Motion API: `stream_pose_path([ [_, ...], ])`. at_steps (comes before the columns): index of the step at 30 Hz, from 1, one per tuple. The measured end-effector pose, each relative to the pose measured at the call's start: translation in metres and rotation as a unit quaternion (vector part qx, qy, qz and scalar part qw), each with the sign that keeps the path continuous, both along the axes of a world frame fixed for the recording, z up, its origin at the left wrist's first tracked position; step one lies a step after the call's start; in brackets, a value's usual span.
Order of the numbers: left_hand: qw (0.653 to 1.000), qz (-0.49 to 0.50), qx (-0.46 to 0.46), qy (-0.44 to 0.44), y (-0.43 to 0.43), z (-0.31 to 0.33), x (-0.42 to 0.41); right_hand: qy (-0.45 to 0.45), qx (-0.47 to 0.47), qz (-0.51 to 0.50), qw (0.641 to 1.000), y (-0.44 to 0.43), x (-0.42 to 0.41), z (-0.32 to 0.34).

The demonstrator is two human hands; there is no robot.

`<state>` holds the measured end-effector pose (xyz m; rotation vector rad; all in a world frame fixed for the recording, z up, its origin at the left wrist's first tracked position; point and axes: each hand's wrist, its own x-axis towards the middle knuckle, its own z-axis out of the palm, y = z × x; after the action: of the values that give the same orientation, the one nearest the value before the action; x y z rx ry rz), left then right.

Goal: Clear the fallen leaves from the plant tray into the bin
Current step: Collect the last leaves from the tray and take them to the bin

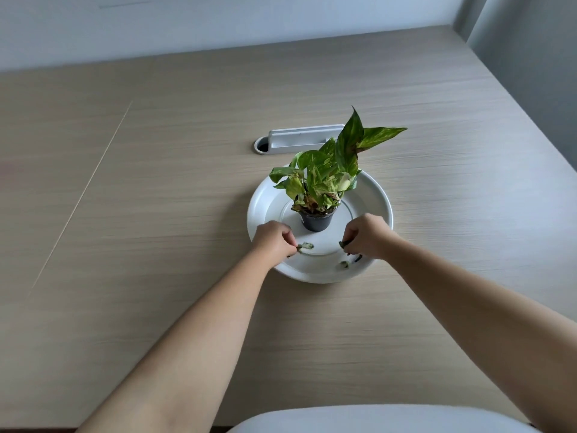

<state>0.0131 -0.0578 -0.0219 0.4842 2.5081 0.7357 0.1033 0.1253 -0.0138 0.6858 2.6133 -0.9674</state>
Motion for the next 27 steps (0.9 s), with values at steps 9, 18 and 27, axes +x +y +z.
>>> stream_pose_path([
  [9,0.956,0.148,0.190,-0.171,-0.021,0.026,0.004,-0.042,0.052,0.085,0.994,-0.005,0.000,0.008],
  [18,0.957,0.136,0.201,-0.161,-0.024,0.013,0.003,-0.078,0.212,0.192,0.955,-0.015,0.003,-0.003],
  [27,0.955,0.140,0.213,-0.152,-0.025,0.013,-0.001,-0.085,0.204,0.185,0.958,-0.021,0.000,-0.010],
])
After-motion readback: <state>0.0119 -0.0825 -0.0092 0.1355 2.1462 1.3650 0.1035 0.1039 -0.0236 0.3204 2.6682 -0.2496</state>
